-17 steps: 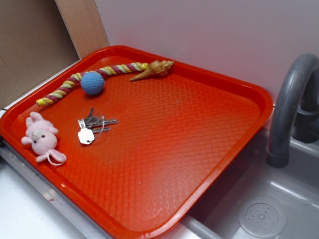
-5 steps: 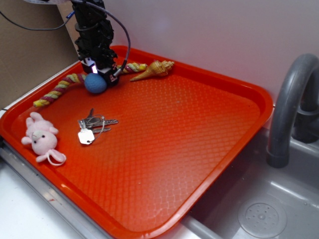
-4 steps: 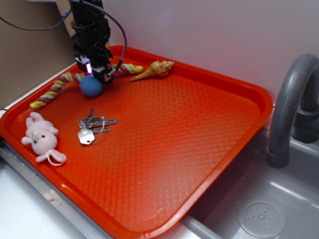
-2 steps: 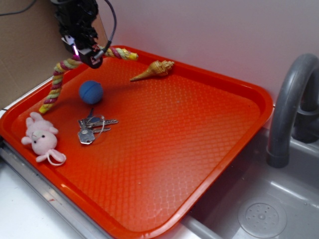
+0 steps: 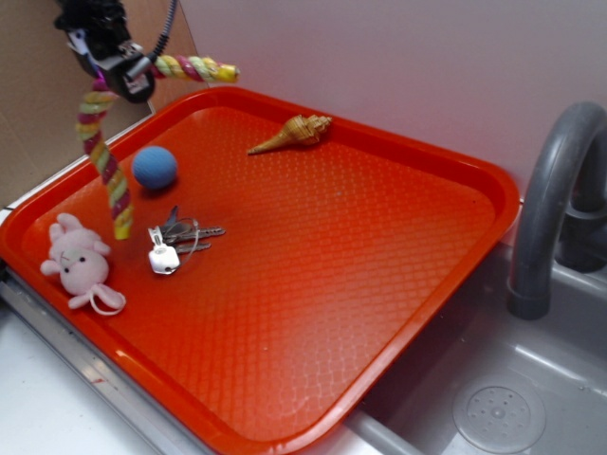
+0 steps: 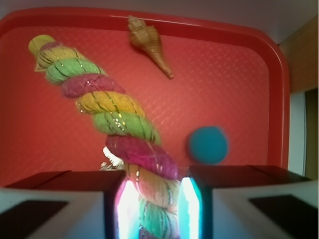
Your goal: Grab the multicolored rope.
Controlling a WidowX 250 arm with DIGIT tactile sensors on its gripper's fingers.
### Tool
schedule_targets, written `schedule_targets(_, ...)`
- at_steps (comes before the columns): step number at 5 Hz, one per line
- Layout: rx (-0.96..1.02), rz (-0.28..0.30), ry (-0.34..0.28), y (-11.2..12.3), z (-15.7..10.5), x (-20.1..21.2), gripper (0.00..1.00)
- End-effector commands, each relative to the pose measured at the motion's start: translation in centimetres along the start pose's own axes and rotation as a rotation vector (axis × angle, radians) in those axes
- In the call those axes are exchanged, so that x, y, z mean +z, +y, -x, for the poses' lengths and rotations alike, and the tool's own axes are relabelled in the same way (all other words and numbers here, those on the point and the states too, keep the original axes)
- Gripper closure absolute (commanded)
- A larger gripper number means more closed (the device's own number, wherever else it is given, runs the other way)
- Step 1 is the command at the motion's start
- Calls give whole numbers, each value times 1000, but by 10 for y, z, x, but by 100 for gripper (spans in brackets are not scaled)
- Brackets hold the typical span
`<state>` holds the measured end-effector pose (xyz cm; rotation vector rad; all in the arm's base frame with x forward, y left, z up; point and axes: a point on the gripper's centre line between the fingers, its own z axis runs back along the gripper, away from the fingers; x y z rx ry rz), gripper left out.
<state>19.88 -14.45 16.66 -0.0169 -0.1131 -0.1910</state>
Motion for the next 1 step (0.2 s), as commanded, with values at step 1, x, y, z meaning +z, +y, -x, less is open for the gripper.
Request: schedule_targets(1,26,105,-28,0,-1,30,100)
